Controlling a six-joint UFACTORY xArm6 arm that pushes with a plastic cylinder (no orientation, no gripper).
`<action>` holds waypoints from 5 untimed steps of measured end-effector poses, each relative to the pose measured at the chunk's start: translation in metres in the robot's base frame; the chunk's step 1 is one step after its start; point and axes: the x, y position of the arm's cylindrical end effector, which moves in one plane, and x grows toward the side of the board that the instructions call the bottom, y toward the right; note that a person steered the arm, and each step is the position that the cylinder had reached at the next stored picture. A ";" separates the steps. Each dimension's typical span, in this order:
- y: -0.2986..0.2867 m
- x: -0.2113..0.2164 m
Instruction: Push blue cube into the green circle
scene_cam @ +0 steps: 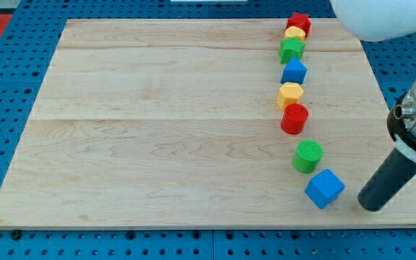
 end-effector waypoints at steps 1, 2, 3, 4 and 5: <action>-0.018 0.000; -0.038 0.000; -0.047 0.000; -0.062 0.000; -0.066 0.000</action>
